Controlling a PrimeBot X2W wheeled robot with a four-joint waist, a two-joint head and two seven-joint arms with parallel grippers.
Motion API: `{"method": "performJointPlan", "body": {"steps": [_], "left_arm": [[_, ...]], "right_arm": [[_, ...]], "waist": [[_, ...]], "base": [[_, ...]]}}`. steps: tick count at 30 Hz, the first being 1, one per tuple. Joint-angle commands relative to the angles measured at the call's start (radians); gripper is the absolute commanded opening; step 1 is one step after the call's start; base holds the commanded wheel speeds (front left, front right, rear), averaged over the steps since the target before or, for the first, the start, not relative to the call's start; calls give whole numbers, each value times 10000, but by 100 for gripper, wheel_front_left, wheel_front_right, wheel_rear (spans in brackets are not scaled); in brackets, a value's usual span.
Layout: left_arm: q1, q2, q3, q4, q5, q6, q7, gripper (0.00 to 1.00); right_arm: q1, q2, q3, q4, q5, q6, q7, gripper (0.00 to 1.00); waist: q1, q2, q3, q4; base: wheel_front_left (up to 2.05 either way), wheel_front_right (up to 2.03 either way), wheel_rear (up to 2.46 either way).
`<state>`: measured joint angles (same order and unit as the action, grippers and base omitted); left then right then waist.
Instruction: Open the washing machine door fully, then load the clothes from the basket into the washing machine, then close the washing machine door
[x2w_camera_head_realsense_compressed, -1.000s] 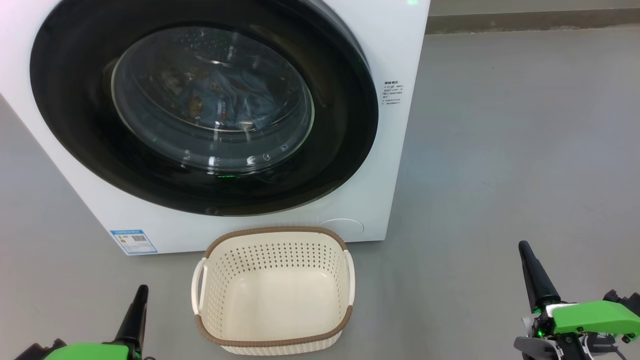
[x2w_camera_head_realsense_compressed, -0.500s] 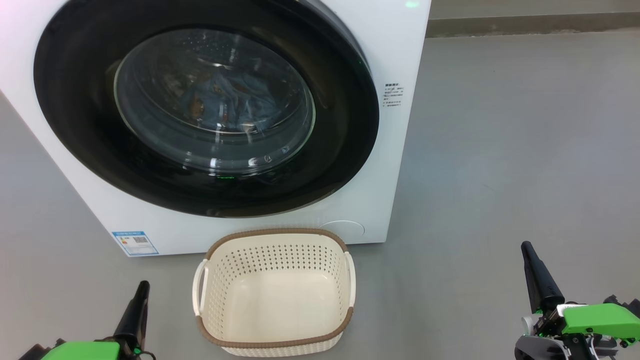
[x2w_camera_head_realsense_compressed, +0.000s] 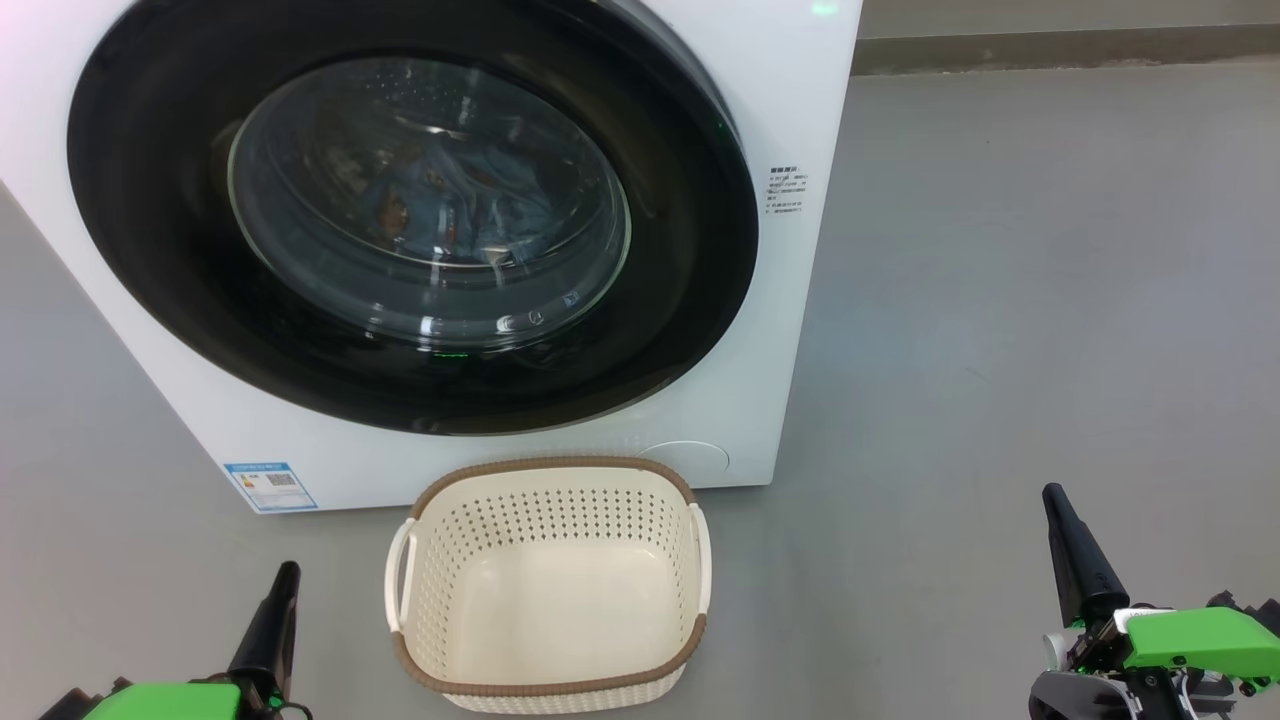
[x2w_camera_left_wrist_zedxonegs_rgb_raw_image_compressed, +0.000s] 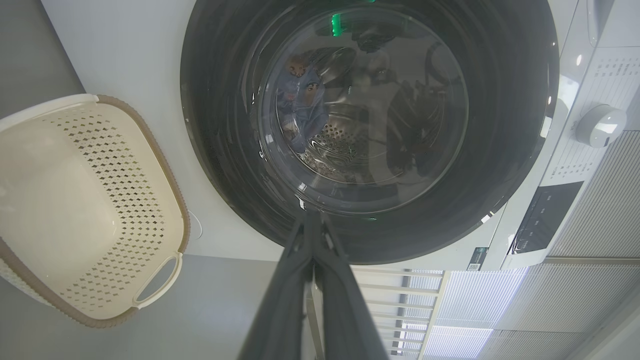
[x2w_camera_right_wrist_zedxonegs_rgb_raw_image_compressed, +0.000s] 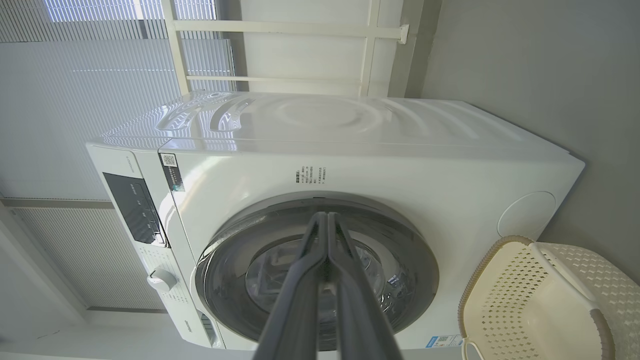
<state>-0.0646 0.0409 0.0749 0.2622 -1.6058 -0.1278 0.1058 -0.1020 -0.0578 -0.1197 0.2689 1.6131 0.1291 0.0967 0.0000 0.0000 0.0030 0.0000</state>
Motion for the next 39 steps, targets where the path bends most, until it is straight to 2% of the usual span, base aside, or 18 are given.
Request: {"method": "performJointPlan", "body": {"steps": [1, 39], "left_arm": [[-430, 127, 351, -175, -59, -29, 44, 0], [-432, 112, 373, -174, -41, -29, 62, 0]], "right_arm": [[-48, -13, 177, -248, 52, 16, 71, 0], [-53, 24, 124, -245, 8, 16, 113, 0]], "waist": [[0, 0, 1, 0], [0, 0, 1, 0]], "base": [[0, 0, 0], [0, 0, 0]]}}
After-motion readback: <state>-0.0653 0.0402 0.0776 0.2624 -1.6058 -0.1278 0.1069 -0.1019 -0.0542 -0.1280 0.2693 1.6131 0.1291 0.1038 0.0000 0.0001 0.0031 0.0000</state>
